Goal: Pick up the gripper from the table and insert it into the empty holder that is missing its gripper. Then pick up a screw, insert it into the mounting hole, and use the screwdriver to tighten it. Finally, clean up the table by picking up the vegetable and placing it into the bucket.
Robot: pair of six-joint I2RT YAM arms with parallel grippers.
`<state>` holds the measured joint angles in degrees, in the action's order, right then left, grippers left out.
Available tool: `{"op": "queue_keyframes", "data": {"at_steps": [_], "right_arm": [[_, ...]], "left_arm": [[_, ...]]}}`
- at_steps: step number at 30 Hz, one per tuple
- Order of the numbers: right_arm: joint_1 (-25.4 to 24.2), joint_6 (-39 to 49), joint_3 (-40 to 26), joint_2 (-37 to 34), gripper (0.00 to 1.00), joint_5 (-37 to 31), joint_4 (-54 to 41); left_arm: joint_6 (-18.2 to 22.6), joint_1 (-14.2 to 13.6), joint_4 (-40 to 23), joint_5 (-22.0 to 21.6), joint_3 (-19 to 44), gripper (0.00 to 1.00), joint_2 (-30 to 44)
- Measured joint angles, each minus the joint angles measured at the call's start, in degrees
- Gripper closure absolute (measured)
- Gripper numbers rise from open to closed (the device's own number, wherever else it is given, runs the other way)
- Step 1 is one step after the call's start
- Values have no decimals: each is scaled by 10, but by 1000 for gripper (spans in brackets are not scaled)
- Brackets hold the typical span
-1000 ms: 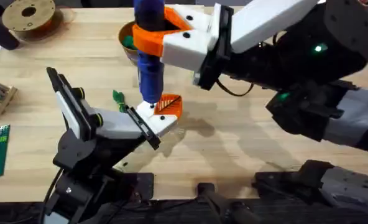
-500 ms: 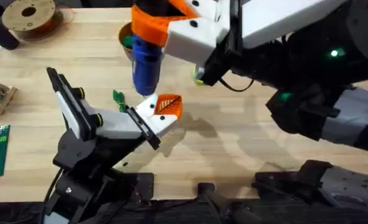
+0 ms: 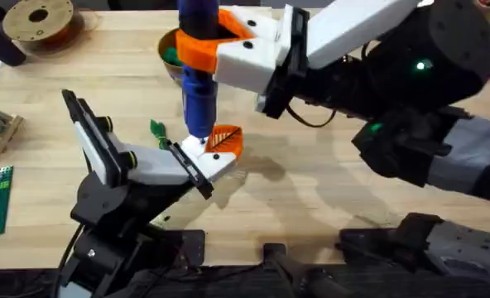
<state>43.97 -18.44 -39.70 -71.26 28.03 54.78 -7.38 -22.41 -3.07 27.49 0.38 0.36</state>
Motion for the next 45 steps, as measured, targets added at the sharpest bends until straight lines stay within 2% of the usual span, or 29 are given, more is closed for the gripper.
{"op": "queue_keyframes", "data": {"at_steps": [45], "right_arm": [[0,18,0,0,972,-1,1]], "left_arm": [[0,0,0,0,0,996,0]]}}
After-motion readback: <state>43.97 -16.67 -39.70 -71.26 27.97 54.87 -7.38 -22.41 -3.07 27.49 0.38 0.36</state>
